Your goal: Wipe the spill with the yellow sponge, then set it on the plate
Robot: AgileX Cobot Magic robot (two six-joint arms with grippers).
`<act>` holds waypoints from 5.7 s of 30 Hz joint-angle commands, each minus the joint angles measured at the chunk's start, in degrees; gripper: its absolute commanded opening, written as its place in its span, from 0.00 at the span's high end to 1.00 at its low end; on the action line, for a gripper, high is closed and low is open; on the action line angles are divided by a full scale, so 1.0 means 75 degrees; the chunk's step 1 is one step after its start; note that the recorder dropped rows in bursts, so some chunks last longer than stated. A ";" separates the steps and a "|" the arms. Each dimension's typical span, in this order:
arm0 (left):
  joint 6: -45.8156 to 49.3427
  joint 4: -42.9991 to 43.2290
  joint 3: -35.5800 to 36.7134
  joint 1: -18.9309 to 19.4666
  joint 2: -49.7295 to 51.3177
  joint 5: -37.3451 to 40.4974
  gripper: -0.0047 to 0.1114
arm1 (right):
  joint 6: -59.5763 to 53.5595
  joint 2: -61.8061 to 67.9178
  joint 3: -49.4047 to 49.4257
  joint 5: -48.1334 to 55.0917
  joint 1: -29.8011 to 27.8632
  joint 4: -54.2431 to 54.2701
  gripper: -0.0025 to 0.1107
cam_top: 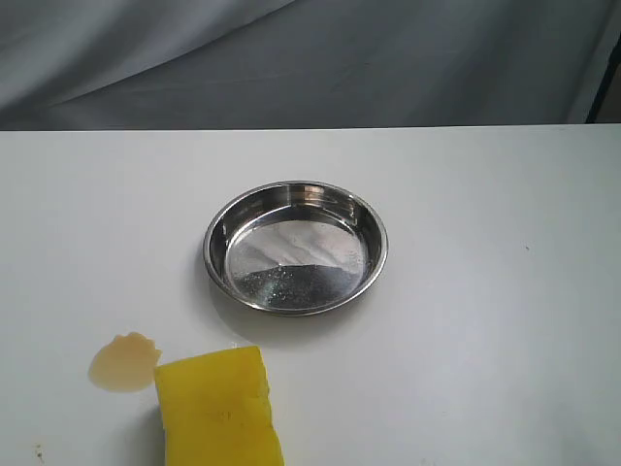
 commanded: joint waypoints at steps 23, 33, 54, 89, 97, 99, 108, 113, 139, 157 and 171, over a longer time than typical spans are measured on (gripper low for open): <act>-0.0043 0.0019 -0.0034 0.0014 -0.0016 -0.0054 0.96 | -0.0011 -0.0045 0.0027 -0.0005 -0.0068 -0.0030 0.98; -0.0043 0.0019 -0.0034 0.0014 -0.0016 -0.0054 0.96 | -0.0027 -0.0045 0.0027 -0.0005 -0.0068 -0.0030 0.98; -0.2216 0.0151 -0.0034 0.0014 -0.0017 -0.5598 0.96 | -0.0027 -0.0045 0.0027 -0.0005 -0.0068 -0.0030 0.98; 0.5029 -0.3321 -0.6631 -0.2923 0.7307 0.3731 0.96 | -0.0028 -0.0045 0.0027 -0.0005 -0.0068 -0.0030 0.98; 0.5137 -0.3355 -0.6631 -0.3913 0.9656 0.4202 0.96 | -0.0028 -0.0045 0.0027 -0.0005 -0.0068 -0.0030 0.98; 0.5137 -0.3372 -0.6631 -0.3931 1.0047 0.4269 0.96 | -0.0028 -0.0045 0.0027 -0.0005 -0.0068 -0.0030 0.98; 0.5150 -0.3384 -0.6631 -0.3931 1.0761 0.4114 0.96 | -0.0013 -0.0045 0.0027 -0.0005 -0.0068 -0.0030 0.98; 0.5150 -0.3384 -0.6631 -0.3931 1.0778 0.4189 0.87 | -0.0013 -0.0045 0.0027 -0.0005 -0.0068 -0.0030 0.98; 0.5120 -0.3836 -0.6631 -0.3931 1.1144 0.3844 0.19 | -0.0011 -0.0045 0.0027 -0.0005 -0.0068 -0.0030 0.98; 0.5500 -0.3972 -0.6631 -0.3931 1.2765 0.4189 0.19 | -0.0026 -0.0045 0.0027 -0.0005 -0.0068 -0.0030 0.98; 0.6150 -0.3972 -0.6631 -0.3931 1.2765 0.4183 0.19 | -0.0010 -0.0045 0.0027 -0.0005 -0.0068 -0.0030 0.98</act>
